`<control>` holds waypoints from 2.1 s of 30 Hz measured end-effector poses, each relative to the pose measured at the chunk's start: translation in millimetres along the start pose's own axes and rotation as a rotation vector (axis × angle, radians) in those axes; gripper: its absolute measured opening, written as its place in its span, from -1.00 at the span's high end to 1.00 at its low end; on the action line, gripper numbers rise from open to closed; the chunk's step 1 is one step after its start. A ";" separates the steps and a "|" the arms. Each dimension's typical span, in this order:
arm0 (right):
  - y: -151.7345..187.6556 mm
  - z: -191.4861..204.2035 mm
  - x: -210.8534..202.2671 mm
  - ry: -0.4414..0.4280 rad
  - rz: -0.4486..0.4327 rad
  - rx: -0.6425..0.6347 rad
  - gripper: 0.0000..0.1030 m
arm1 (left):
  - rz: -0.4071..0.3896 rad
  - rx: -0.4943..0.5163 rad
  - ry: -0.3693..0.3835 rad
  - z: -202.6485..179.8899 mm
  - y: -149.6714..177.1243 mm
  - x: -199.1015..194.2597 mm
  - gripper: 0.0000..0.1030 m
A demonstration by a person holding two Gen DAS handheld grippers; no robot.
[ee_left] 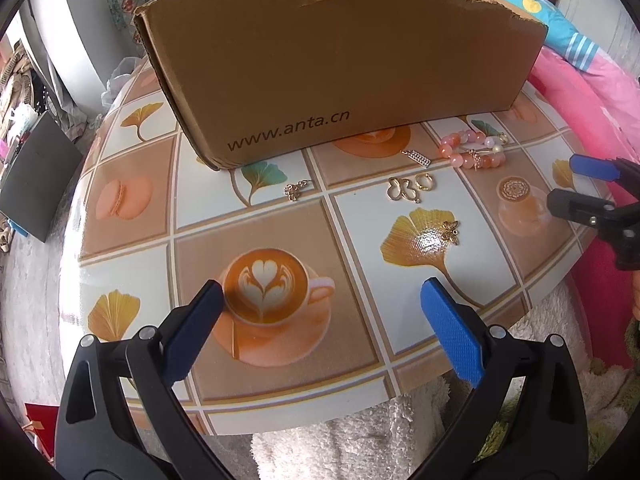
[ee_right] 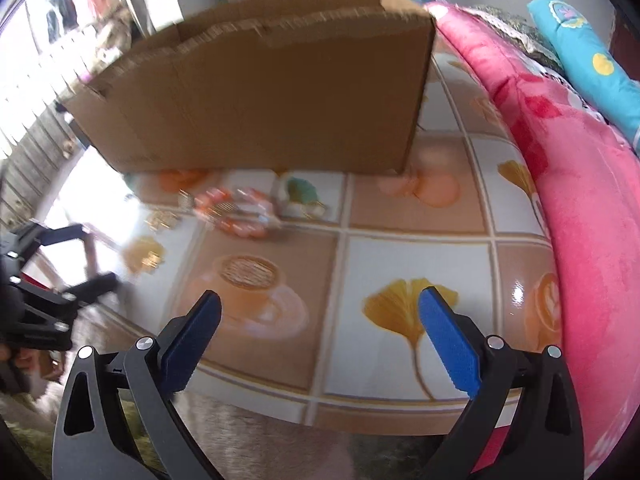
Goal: Organize jewelry
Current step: 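Move both tools toward the pink bead bracelet and gold charms, then close the right tool on a small gold charm beside the box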
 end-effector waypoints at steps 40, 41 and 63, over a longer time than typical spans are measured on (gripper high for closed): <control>3.4 1.1 14.4 -0.064 -0.046 0.012 -0.13 | -0.064 0.255 0.181 -79.6 -5.3 -3.2 0.89; 3.4 0.8 13.6 -0.063 -0.047 0.013 -0.11 | -0.067 0.246 0.185 -78.5 -6.1 -4.4 0.89; -41.6 112.2 36.6 -0.361 -0.039 -0.288 0.52 | -0.120 0.023 0.098 3.3 -9.5 -16.6 0.89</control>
Point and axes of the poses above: each gripper's, at about its wrist camera, not at the fingertips, and x roughly the way its jaws point, z to its left, y to its underside, the point moved 6 cm from there along x, roughly the way its jaws point, and after that the axes turned 13 degrees about -x, right-handed, at the moved point
